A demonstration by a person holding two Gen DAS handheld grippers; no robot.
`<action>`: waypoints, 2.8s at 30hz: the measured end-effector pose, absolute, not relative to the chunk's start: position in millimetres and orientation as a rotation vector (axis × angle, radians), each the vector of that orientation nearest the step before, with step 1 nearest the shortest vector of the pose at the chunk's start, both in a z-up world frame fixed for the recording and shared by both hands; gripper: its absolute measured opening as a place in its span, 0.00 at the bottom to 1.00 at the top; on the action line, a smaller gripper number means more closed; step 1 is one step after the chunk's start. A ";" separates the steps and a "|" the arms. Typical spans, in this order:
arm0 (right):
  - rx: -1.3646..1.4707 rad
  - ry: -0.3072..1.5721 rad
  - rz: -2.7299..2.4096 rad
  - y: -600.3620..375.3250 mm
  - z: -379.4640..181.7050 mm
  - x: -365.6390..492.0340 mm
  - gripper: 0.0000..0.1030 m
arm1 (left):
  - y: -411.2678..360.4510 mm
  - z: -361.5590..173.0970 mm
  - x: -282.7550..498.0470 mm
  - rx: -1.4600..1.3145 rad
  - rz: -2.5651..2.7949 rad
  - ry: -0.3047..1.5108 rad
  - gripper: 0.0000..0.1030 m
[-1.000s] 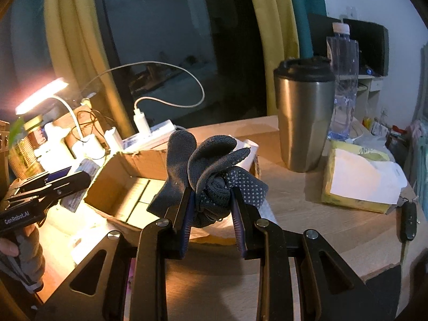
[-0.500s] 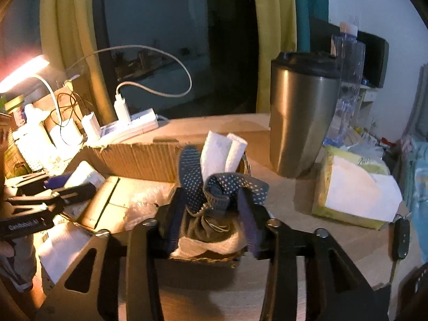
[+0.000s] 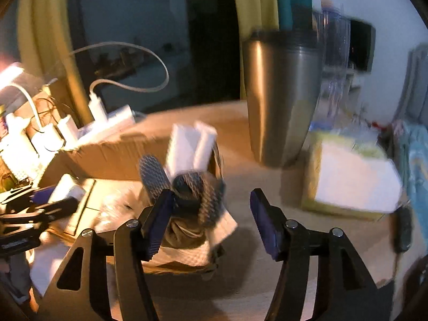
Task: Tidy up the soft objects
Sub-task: 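Open the right gripper to drop the glove while the left gripper releases the tissue pack into the box, then move both grippers back to the soft items beside the box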
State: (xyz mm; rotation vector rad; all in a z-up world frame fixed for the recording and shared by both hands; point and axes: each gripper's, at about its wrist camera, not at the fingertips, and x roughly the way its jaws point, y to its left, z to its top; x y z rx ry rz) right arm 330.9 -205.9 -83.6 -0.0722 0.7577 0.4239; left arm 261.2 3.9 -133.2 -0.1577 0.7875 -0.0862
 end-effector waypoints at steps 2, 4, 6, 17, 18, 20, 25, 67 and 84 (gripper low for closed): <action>-0.041 0.828 0.406 -208.8 -98.6 342.9 0.64 | 4.2 -133.3 262.0 -0.155 -0.083 0.792 0.47; 0.025 0.868 0.416 -215.3 -106.7 349.5 0.66 | 3.4 -134.1 263.8 -0.151 -0.085 0.801 0.47; 0.025 0.878 0.409 -214.7 -107.0 348.4 0.66 | 1.9 -134.9 265.8 -0.144 -0.086 0.812 0.47; 0.029 0.911 0.420 -204.6 -102.0 325.7 0.66 | 7.7 -134.0 265.1 -0.161 -0.072 0.831 0.66; 0.031 0.912 0.422 -204.6 -101.3 324.0 0.66 | 8.1 -132.8 263.7 -0.165 -0.076 0.827 0.67; 0.032 0.908 0.421 -204.3 -99.3 318.2 0.66 | 9.4 -128.5 259.4 -0.162 -0.066 0.812 0.68; 0.034 0.885 0.414 -206.2 -90.7 308.8 0.66 | 19.0 -121.4 248.6 -0.173 -0.043 0.794 0.68; -0.083 0.806 0.514 -130.7 -59.8 197.0 0.66 | 94.1 -118.9 135.5 -0.274 -0.002 0.703 0.68; -0.200 0.891 0.656 -45.7 -89.0 185.8 0.66 | 126.9 -145.7 120.8 -0.343 0.005 0.744 0.68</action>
